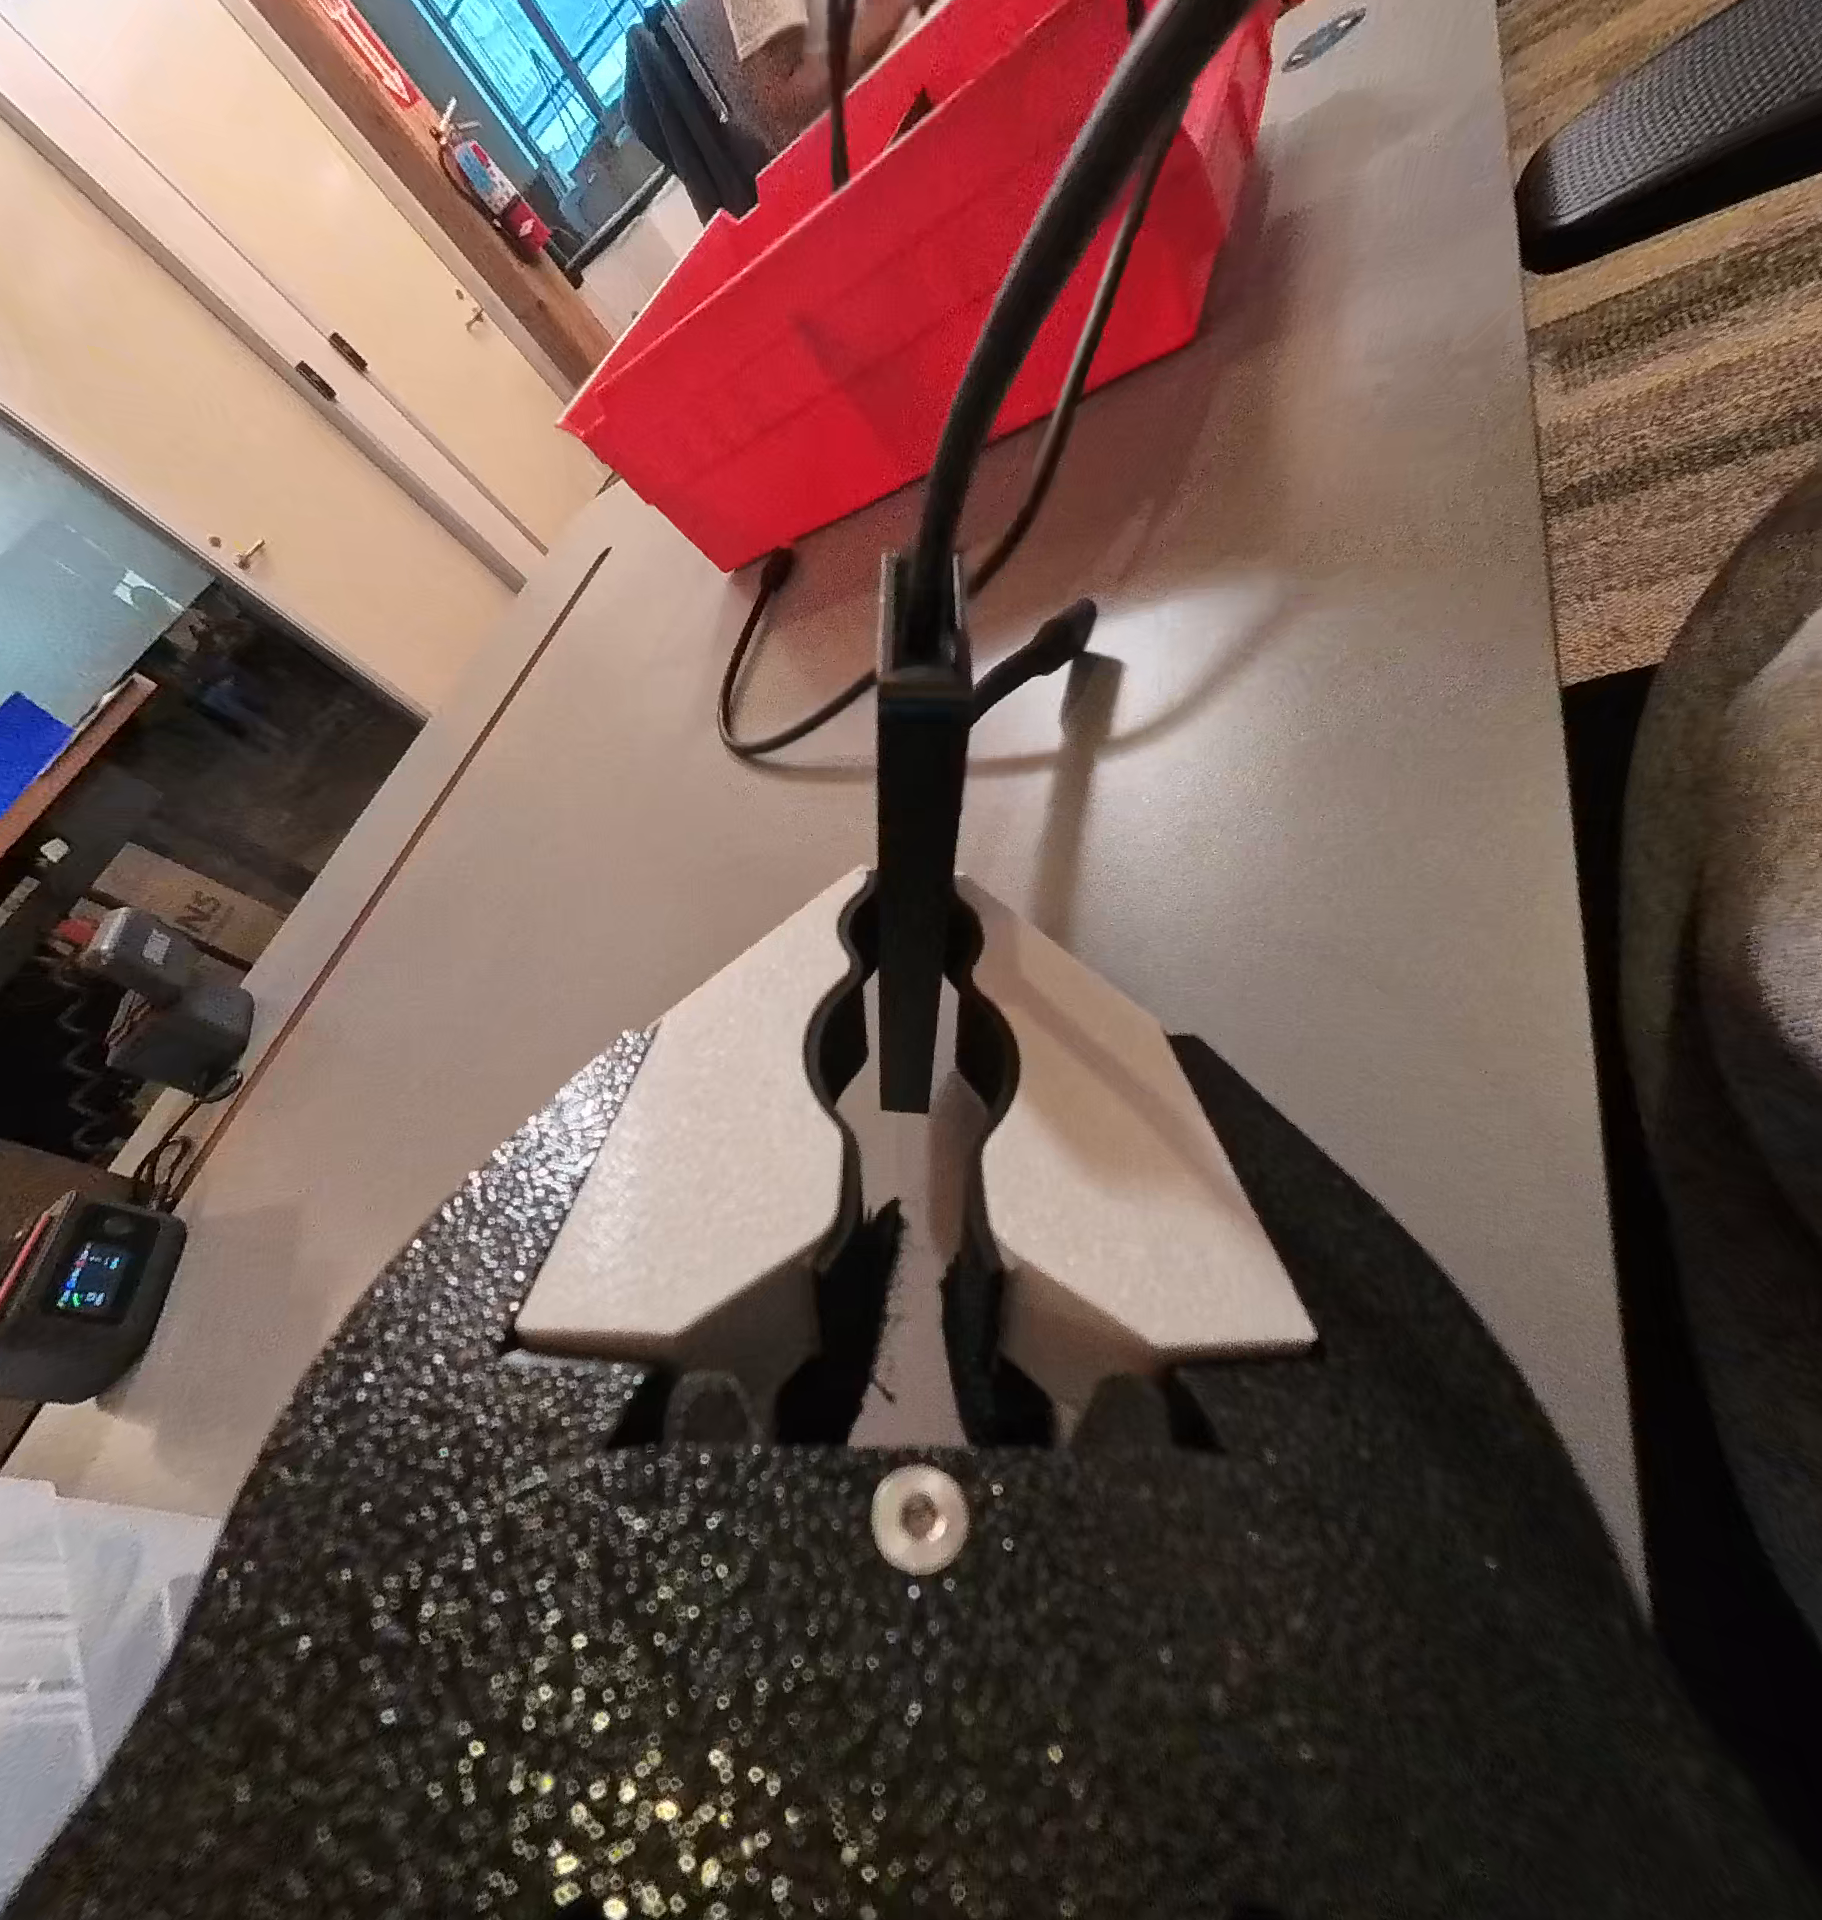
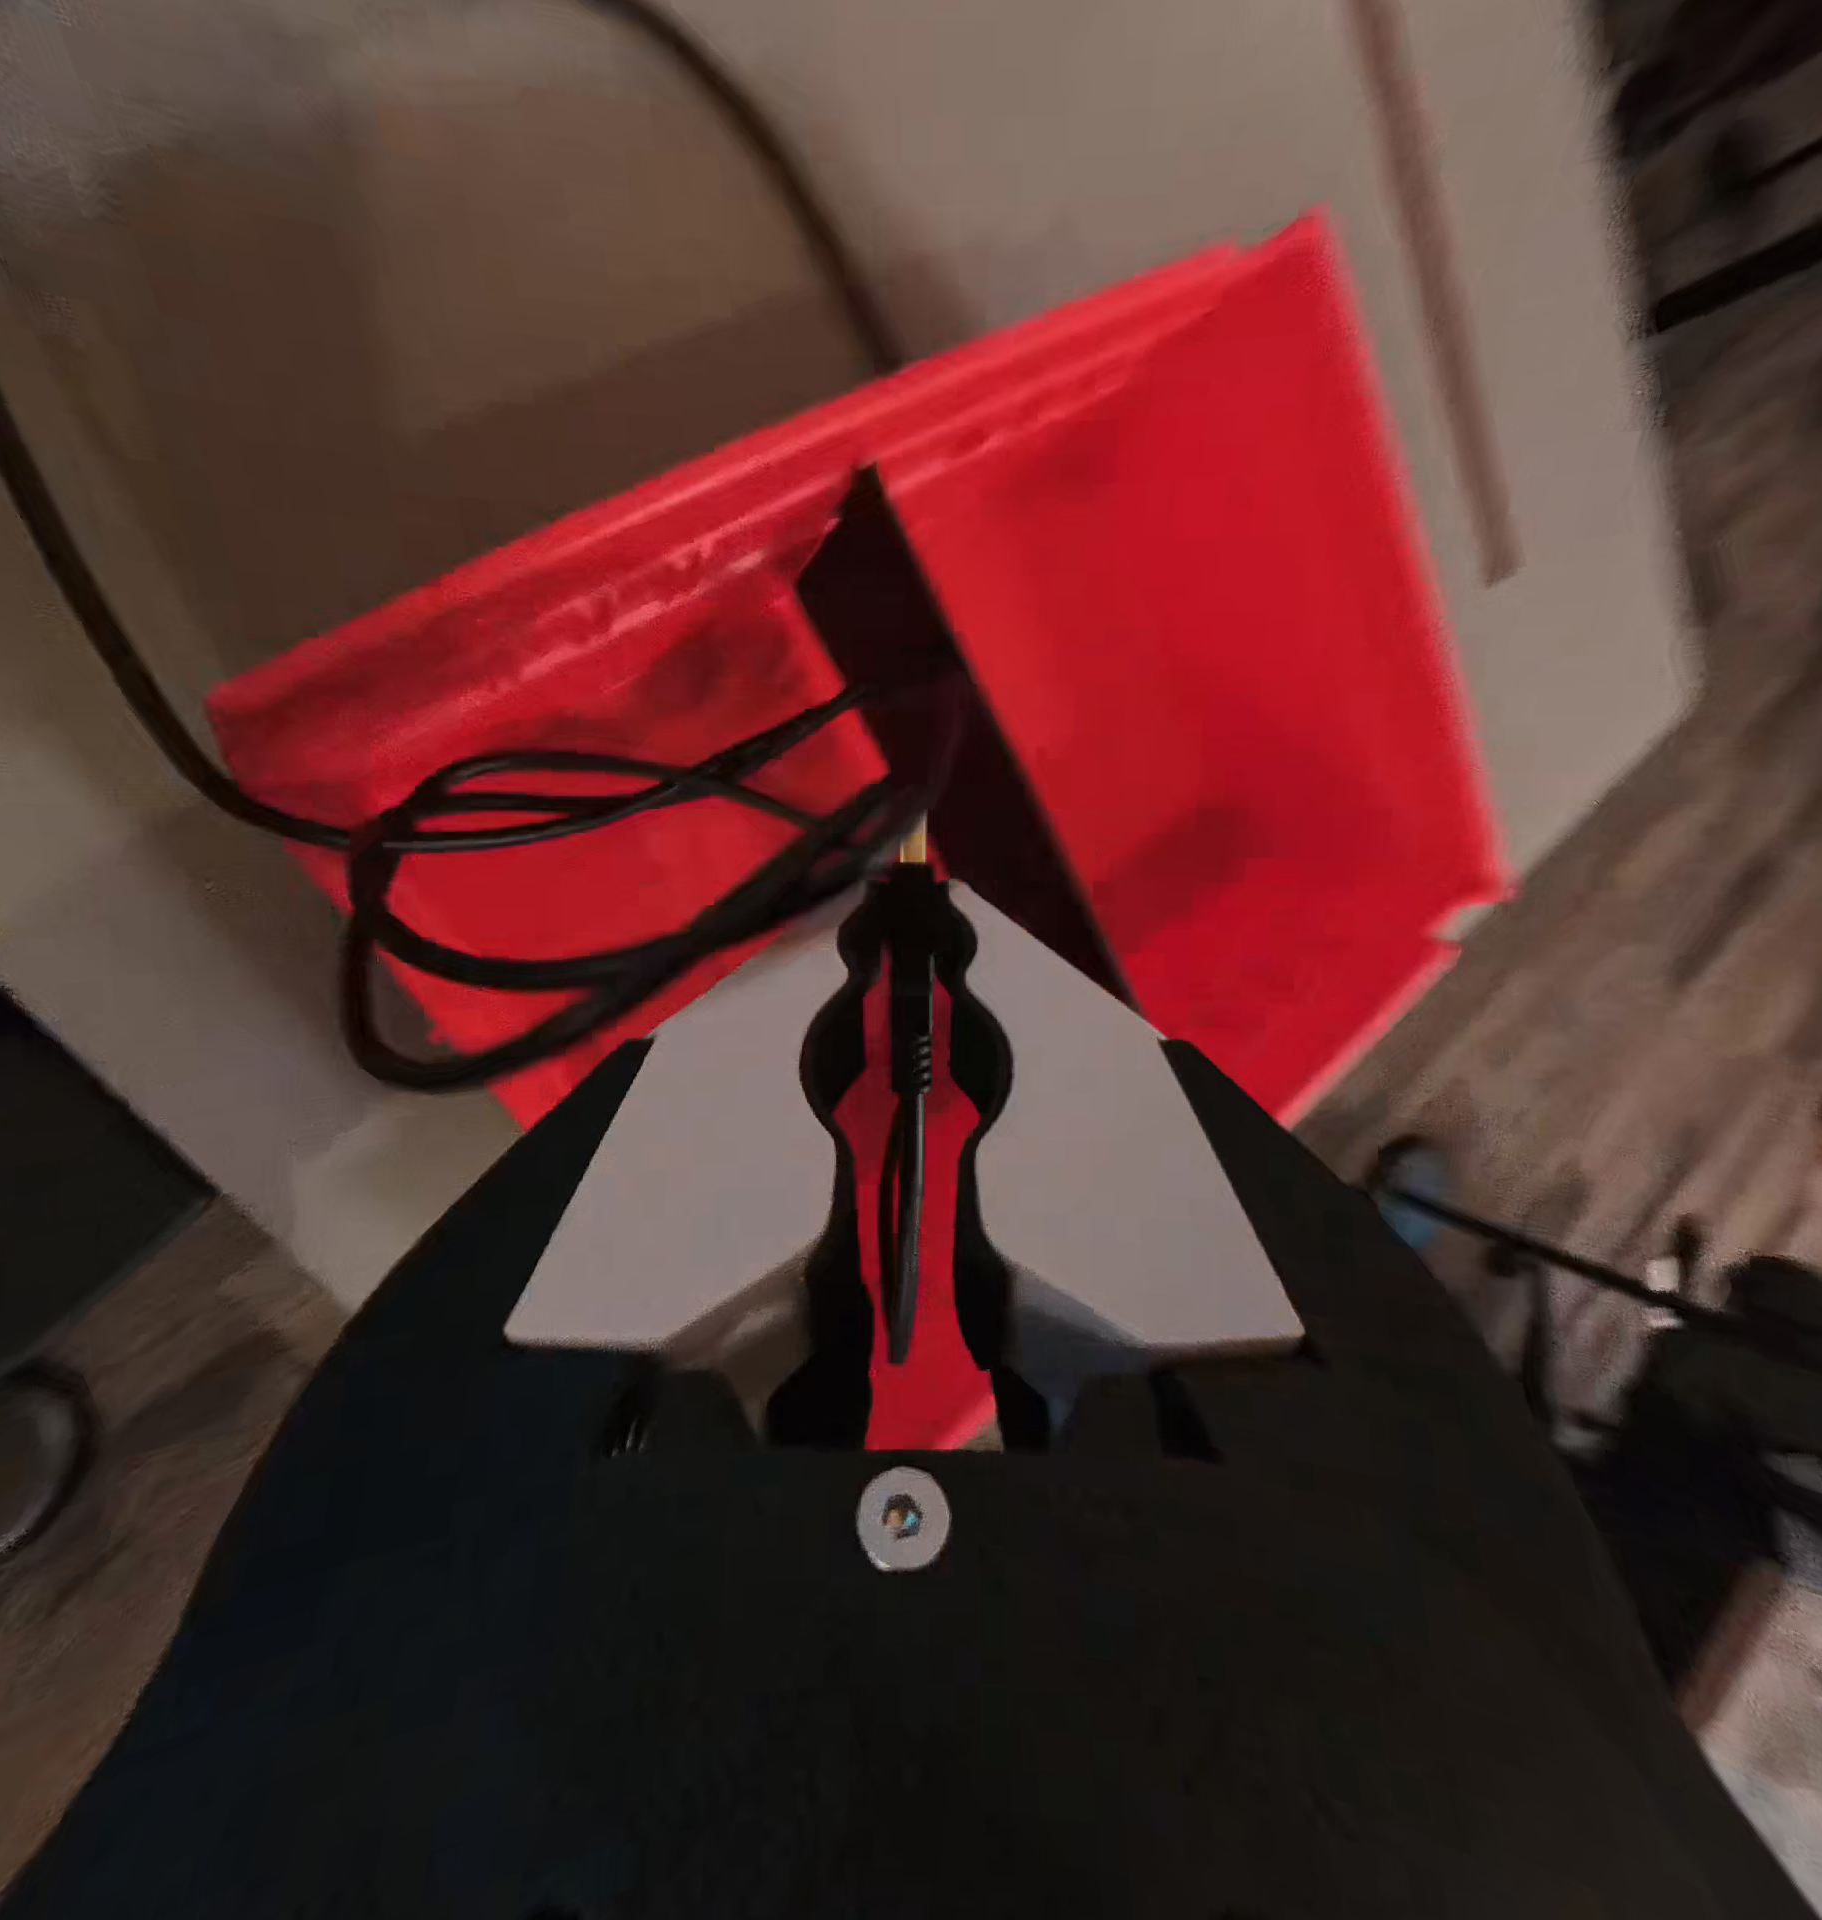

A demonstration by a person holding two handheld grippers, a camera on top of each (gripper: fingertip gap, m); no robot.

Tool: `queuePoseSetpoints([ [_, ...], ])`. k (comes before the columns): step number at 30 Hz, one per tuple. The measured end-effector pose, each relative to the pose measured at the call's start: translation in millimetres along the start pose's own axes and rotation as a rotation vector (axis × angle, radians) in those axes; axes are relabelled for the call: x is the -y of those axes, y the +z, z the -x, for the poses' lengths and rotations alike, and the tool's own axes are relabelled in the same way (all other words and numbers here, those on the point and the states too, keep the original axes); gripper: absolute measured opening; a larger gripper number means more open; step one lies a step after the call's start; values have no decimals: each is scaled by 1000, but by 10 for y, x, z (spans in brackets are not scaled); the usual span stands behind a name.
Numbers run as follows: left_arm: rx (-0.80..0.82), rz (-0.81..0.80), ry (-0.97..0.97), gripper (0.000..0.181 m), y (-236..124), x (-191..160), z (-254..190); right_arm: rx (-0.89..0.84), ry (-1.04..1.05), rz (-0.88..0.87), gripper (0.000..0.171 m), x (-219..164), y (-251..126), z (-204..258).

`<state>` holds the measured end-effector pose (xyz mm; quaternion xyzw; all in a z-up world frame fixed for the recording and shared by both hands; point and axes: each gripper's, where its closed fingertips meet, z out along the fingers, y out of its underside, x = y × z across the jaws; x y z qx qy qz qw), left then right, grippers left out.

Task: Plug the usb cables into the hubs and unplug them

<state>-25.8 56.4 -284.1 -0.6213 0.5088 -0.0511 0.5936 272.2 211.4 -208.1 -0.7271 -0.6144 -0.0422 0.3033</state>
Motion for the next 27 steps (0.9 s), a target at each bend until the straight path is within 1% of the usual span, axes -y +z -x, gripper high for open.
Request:
queuePoseSetpoints([
  [1, -1, 2, 2, 9, 0, -2, -1, 47, 39, 26, 8, -63, 103, 70],
  [2, -2, 4, 3, 9, 1, -4, -4, 67, 69, 37, 17, -102, 173, 87],
  [3, -2, 5, 4, 9, 1, -6, -5, 76, 89, 39, 32, -124, 205, 78],
  [5, -3, 7, 4, 9, 1, -9, -6, 75, 150, 47, 55, -134, 172, -2],
  [6, -5, 8, 3, 9, 1, -9, -7, 63, 181, 49, 62, -118, 109, -69],
  [7, -7, 8, 3, 9, 0, -10, -10, 28, 198, 34, 62, -75, 16, -162],
  [9, -10, 8, 4, 9, 1, -9, -14, -74, 217, -25, 61, 81, -233, -354],
  [11, -16, 10, 5, 9, 5, -12, -23, -139, 240, -109, 59, 342, -476, -396],
  [13, -19, 14, 10, 9, 9, -16, -30, -119, 236, -238, 57, 748, -603, -194],
  [14, -21, 15, 14, 9, 9, -16, -34, -93, 196, -285, 57, 948, -593, -11],
  [16, -24, 18, 19, 9, 11, -19, -41, -8, 62, -267, 57, 1193, -388, 494],
  [18, -26, 21, 22, 9, 12, -22, -46, 94, -73, -179, 57, 1248, -50, 1037],
  [19, -27, 21, 23, 9, 10, -23, -48, 104, -142, -118, 57, 1208, 122, 1219],
  [21, -27, 21, 24, 9, 7, -22, -48, 46, -283, -16, 57, 1098, 414, 1363],
  [22, -27, 20, 24, 9, 6, -22, -49, 27, -340, -2, 57, 1074, 531, 1412],
  [23, -28, 20, 24, 8, 5, -21, -50, 30, -382, -2, 53, 1053, 629, 1472],
  [24, -29, 20, 24, 9, 4, -22, -50, 39, -400, -6, 45, 1034, 701, 1517],
  [25, -29, 20, 24, 9, 4, -22, -50, 48, -407, -7, 33, 1017, 743, 1542],
  [26, -30, 19, 23, 8, 2, -21, -51, 49, -420, -11, 13, 1011, 747, 1547],
  [27, -30, 18, 22, 8, 1, -21, -50, 15, -435, -32, 0, 1045, 711, 1498],
])
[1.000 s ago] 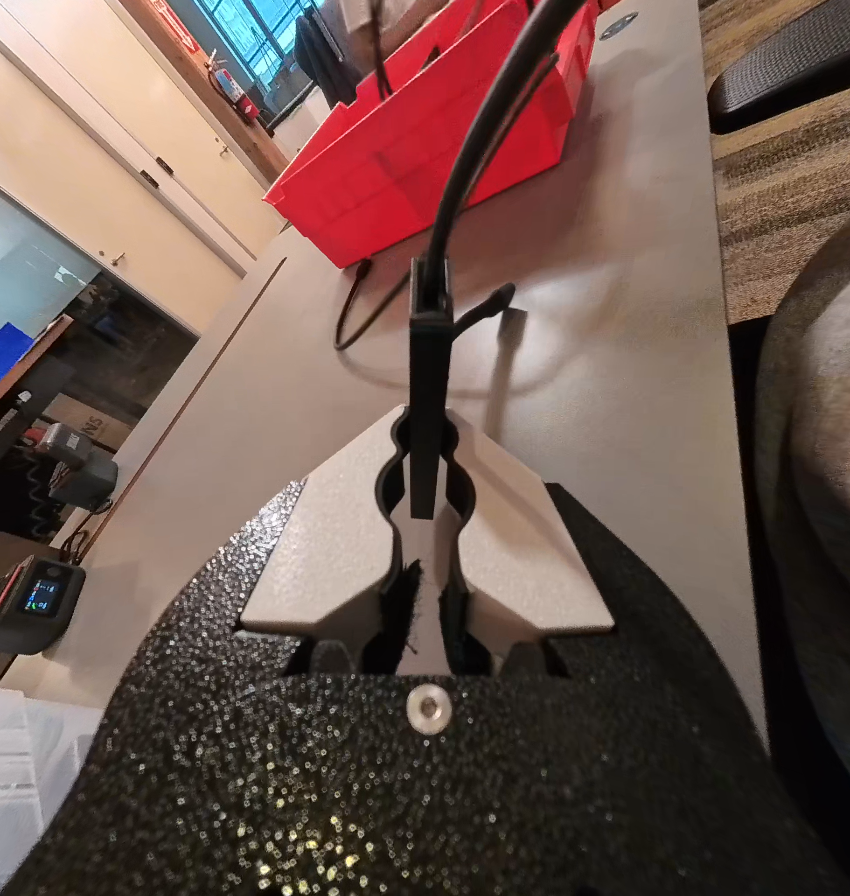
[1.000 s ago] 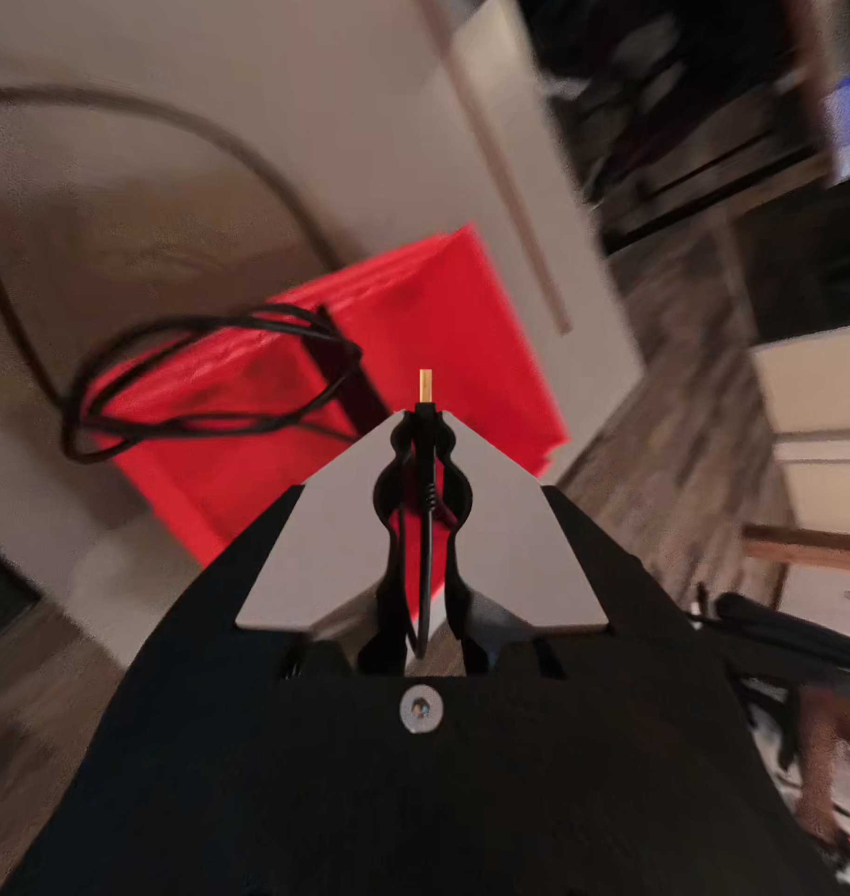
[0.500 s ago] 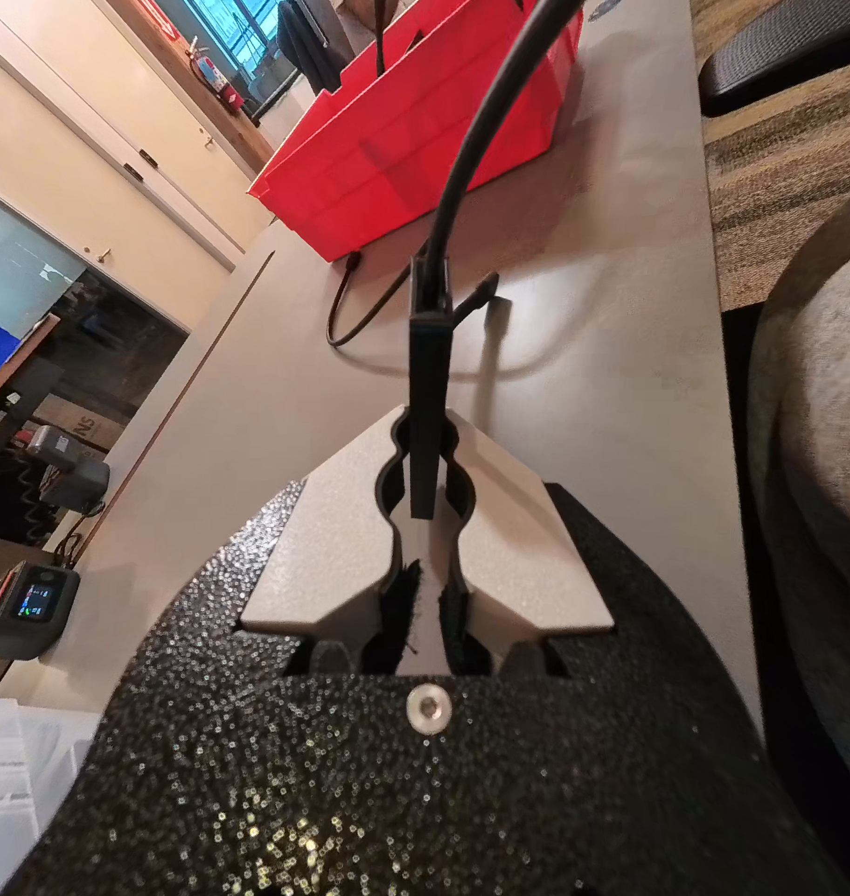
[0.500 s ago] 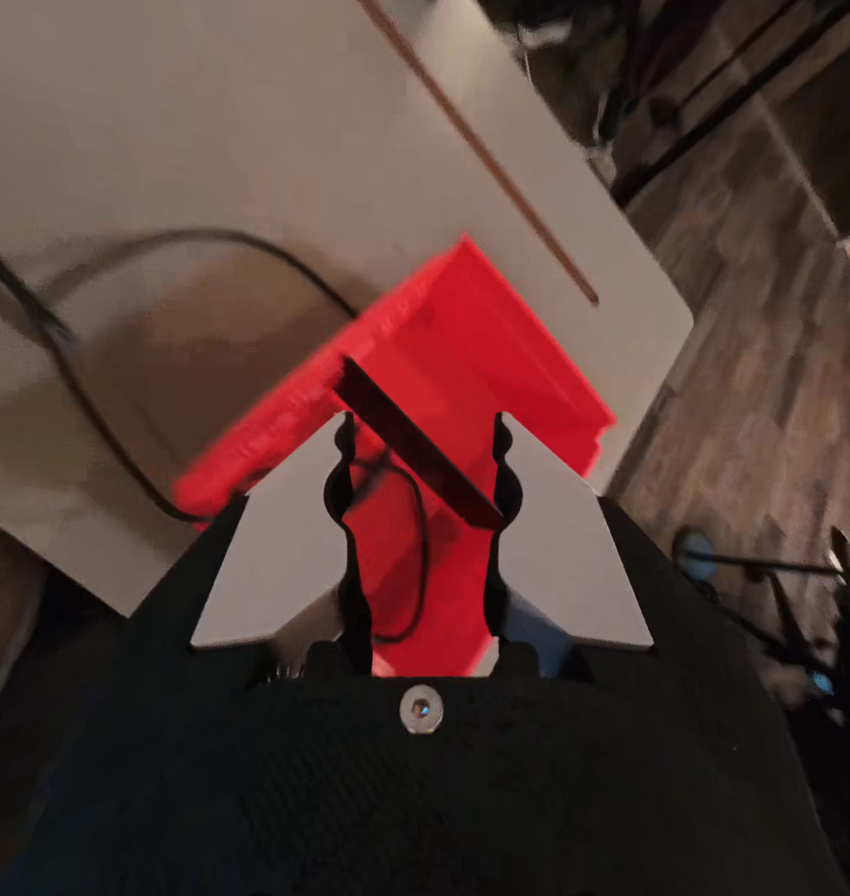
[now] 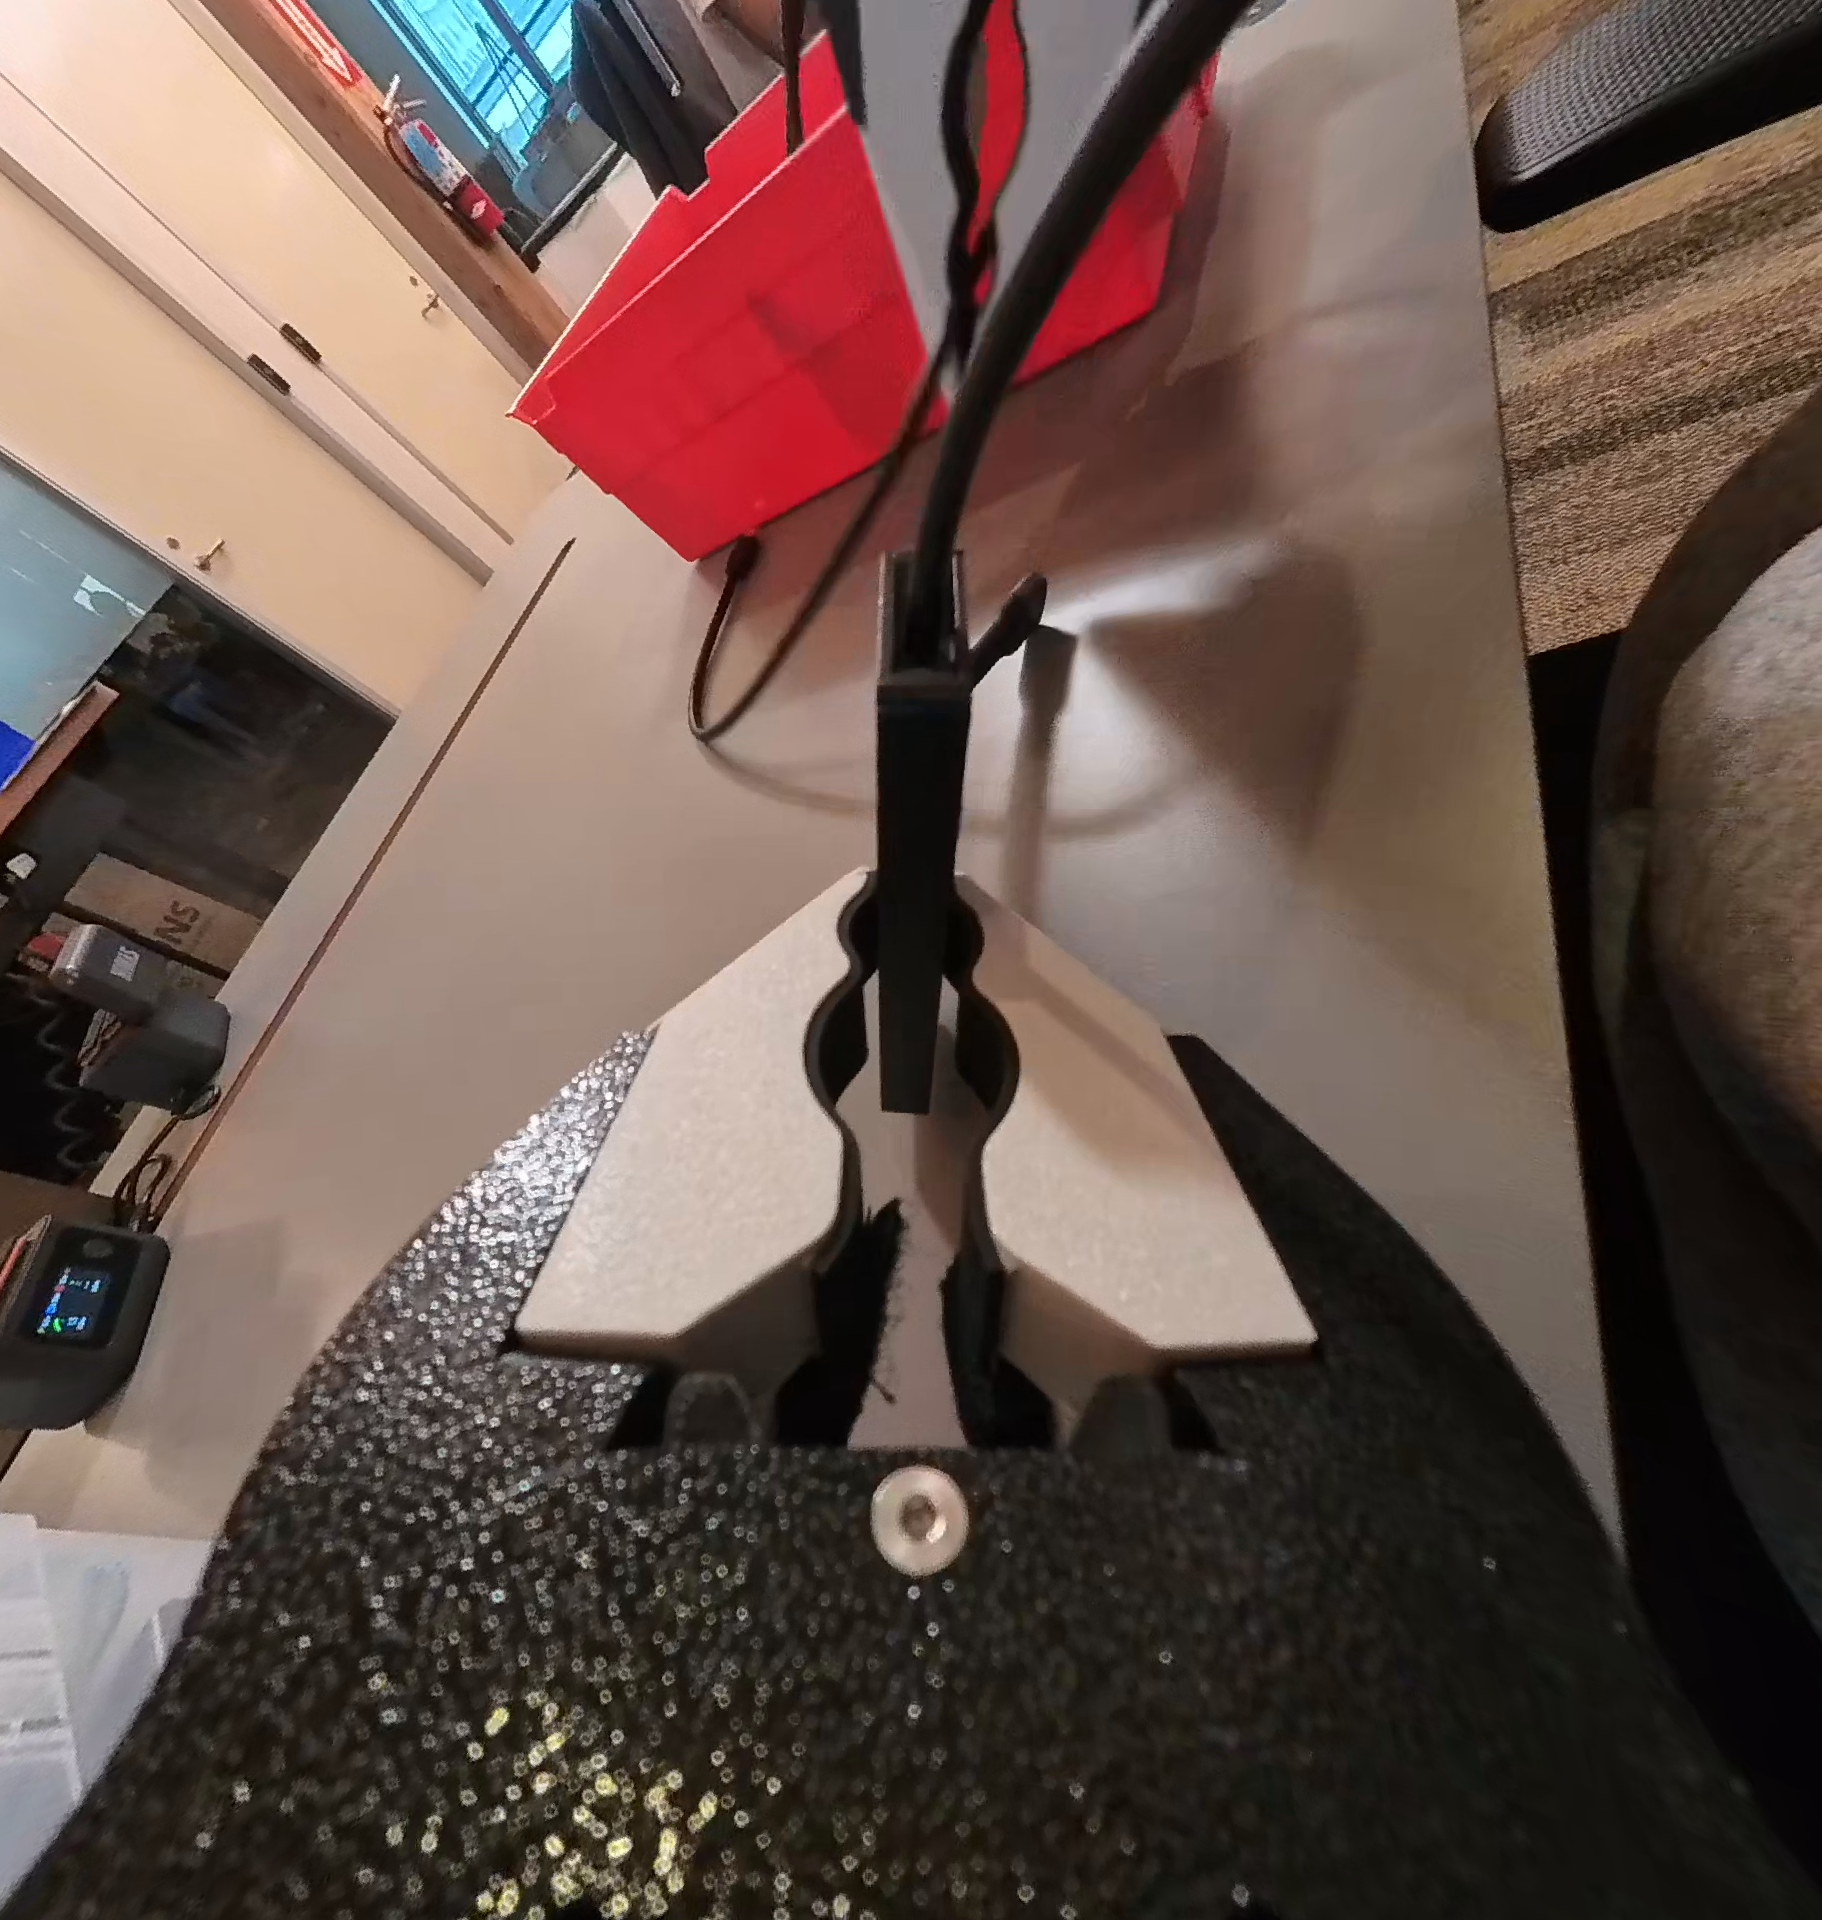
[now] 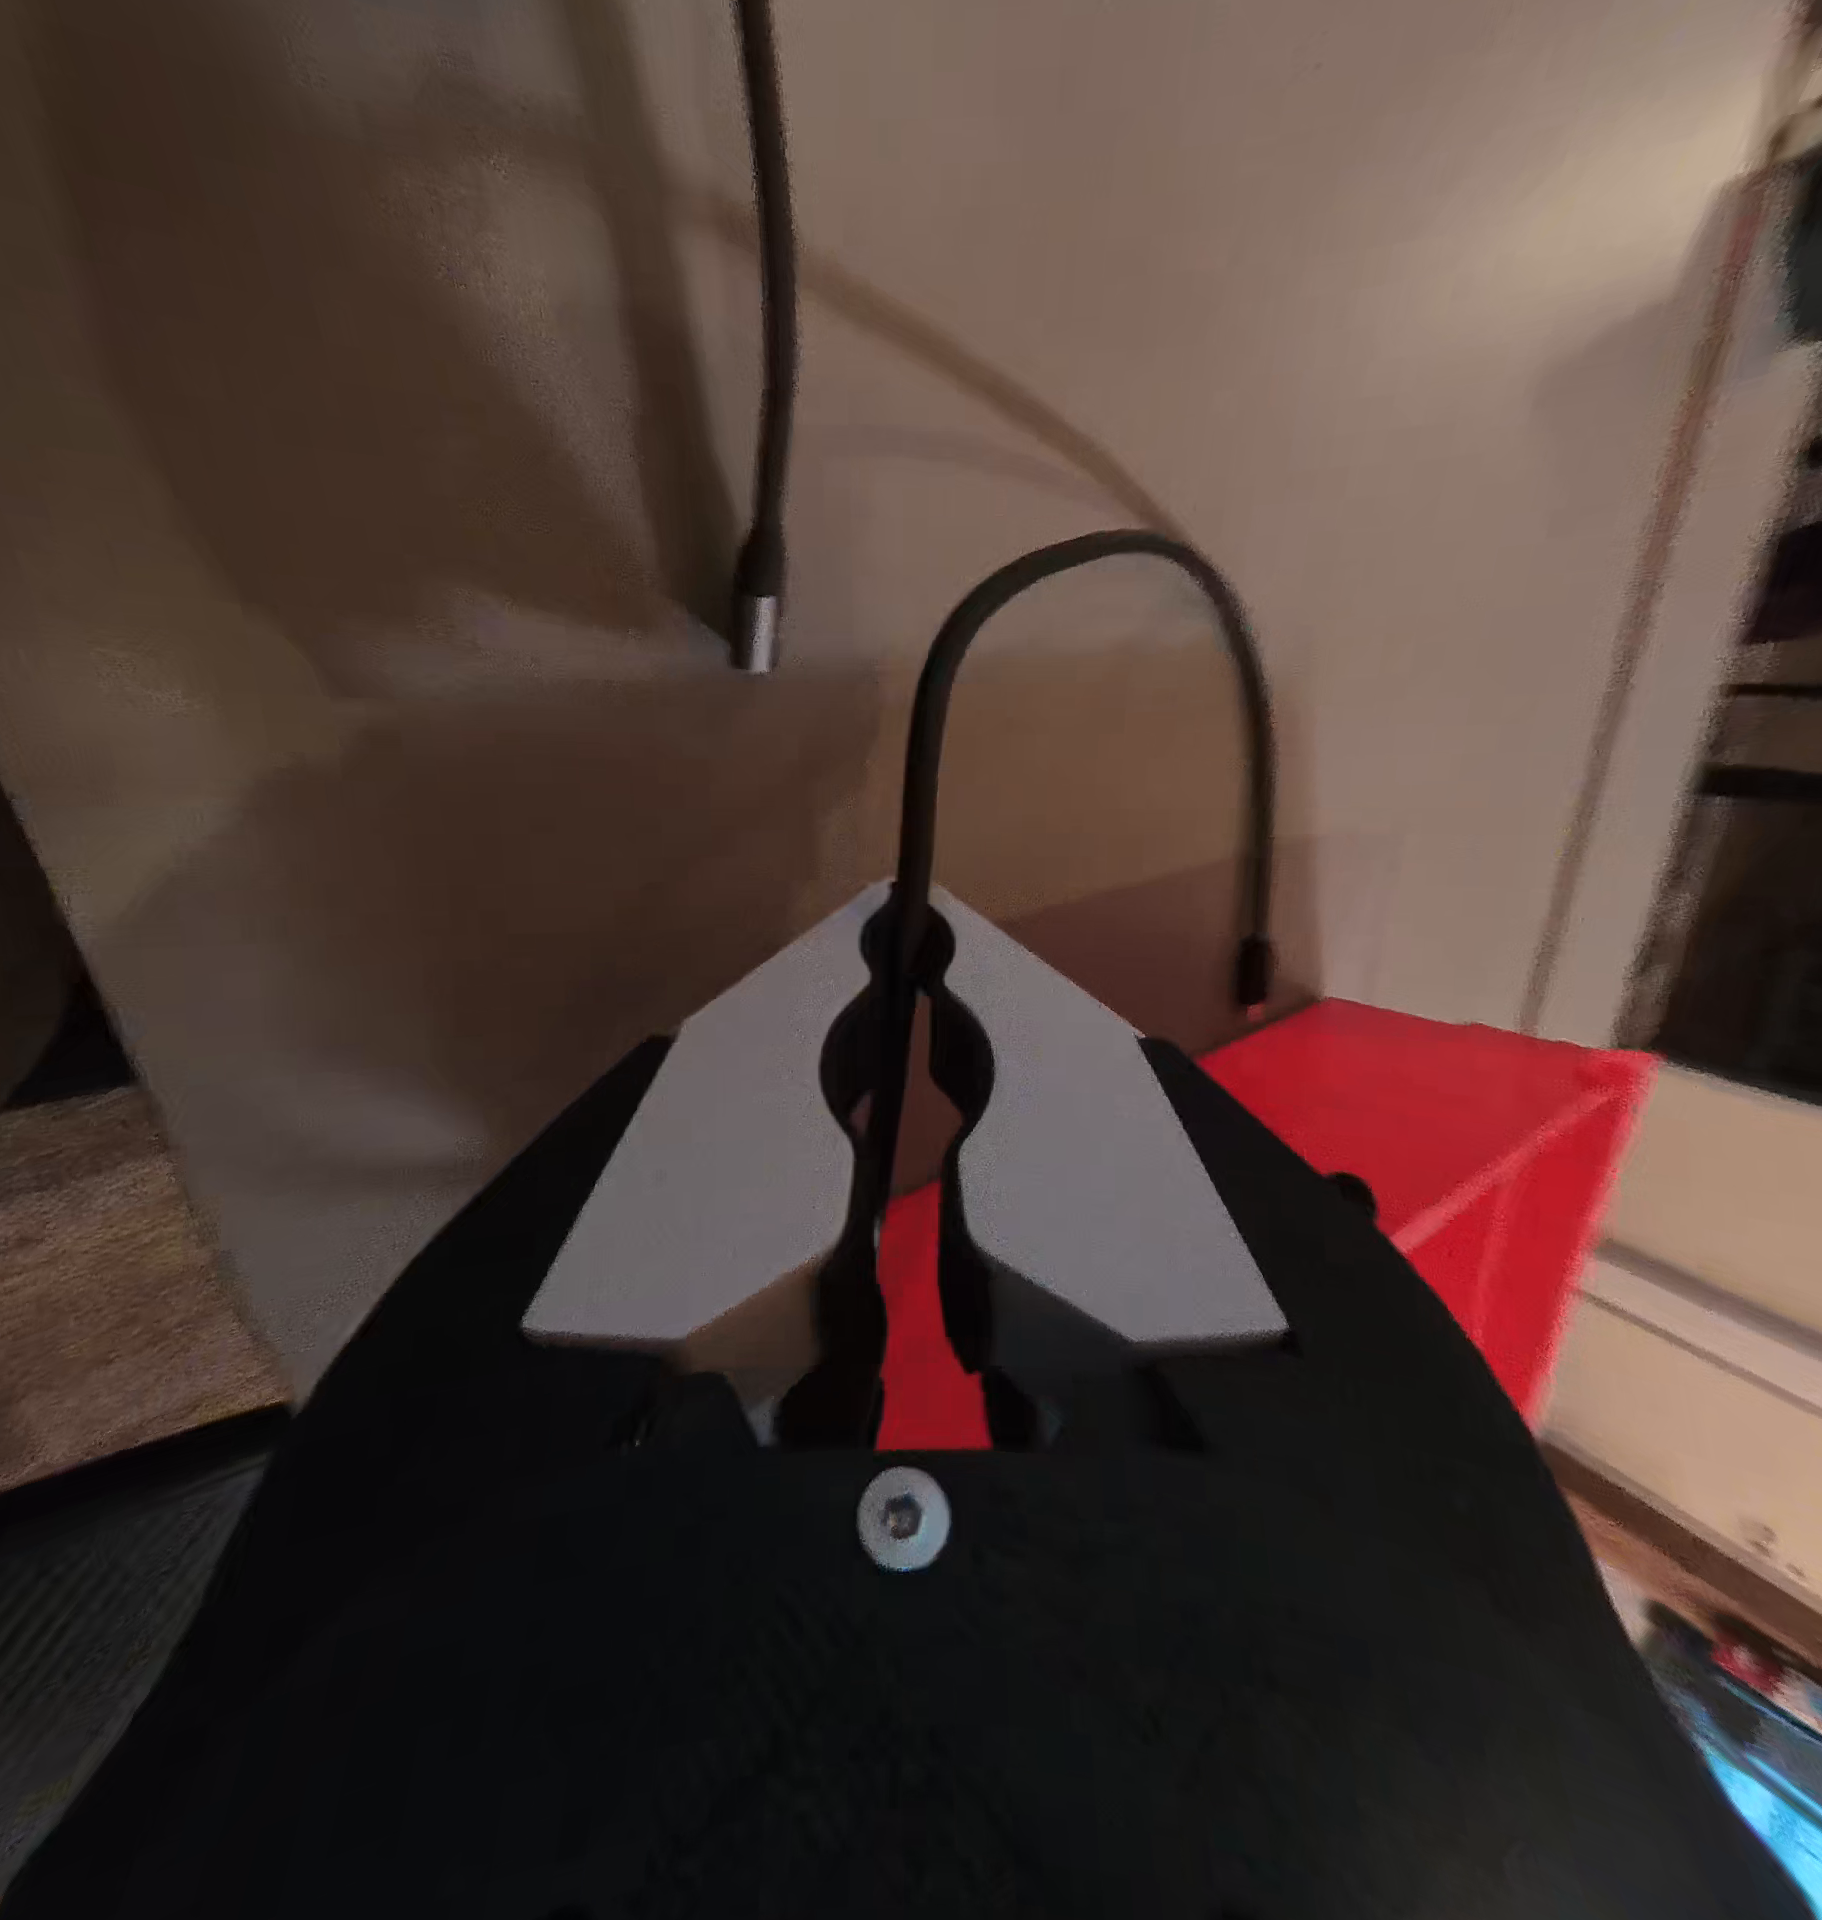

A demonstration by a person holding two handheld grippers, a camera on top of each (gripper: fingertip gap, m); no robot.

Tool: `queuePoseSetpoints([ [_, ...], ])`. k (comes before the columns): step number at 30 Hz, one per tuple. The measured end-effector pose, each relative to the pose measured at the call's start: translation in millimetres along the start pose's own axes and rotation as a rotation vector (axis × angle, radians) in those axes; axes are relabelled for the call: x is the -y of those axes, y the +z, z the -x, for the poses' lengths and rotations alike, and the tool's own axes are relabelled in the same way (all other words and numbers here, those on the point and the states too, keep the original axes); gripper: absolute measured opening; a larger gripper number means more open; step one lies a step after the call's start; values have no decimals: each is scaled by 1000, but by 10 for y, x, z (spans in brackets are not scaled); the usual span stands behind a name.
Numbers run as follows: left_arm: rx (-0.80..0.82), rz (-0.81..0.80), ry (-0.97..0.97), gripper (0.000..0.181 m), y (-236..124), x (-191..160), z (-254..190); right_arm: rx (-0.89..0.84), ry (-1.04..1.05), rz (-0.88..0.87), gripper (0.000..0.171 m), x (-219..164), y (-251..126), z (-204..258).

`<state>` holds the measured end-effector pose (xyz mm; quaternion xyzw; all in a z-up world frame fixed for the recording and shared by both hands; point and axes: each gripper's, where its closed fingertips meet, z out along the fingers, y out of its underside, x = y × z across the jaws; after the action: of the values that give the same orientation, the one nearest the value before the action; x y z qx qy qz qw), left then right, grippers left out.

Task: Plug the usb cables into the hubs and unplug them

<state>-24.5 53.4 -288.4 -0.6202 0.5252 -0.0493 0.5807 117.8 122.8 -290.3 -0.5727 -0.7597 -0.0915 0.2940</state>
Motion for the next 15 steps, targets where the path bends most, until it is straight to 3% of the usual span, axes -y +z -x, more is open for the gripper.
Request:
queuePoseSetpoints([
  [3, -1, 1, -2, 9, 1, -5, 3, -205, -7, -44, 0, 41, -347, -401],
  [8, -5, 4, 2, 9, 7, -11, -3, -543, 104, -135, 0, -151, -1378, -1172],
  [15, -7, 5, 2, 8, 11, -20, -3, -741, 235, -179, 0, -793, -2354, -1595],
])
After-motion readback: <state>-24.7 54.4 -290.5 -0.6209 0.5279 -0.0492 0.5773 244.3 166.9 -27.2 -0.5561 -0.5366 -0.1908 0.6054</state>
